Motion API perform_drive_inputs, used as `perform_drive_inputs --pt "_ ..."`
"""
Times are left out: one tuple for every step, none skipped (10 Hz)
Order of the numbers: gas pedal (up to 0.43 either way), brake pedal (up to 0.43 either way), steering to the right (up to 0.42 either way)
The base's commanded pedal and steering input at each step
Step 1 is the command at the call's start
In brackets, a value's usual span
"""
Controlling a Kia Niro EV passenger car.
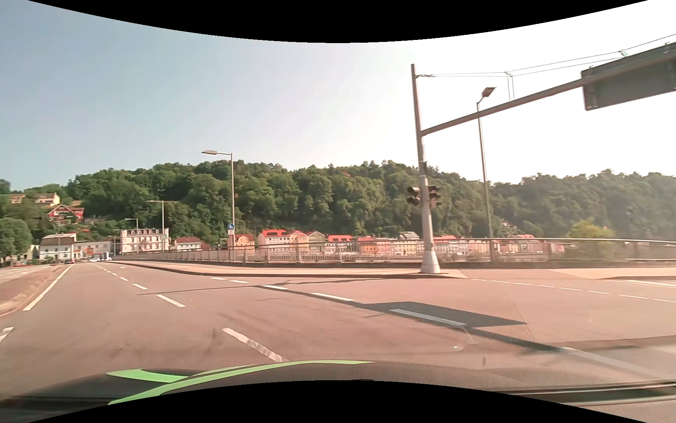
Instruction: Follow the waypoints while adhering to traffic rules and regulations
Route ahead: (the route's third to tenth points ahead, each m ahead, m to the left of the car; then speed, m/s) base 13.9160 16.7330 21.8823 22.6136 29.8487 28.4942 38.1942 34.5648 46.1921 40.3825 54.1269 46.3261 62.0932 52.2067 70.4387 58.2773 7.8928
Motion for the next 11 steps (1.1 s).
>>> perform_drive_inputs --pt "0.118 0.0 -0.268" --pt "0.118 0.0 -0.267" --pt "0.13 0.0 -0.263" --pt "0.138 0.0 -0.256" --pt "0.15 0.0 -0.247" --pt "0.169 0.0 -0.23" --pt "0.177 0.0 -0.215" --pt "0.197 0.0 -0.203" --pt "0.209 0.0 -0.196" --pt "0.22 0.0 -0.193" --pt "0.228 0.0 -0.183"
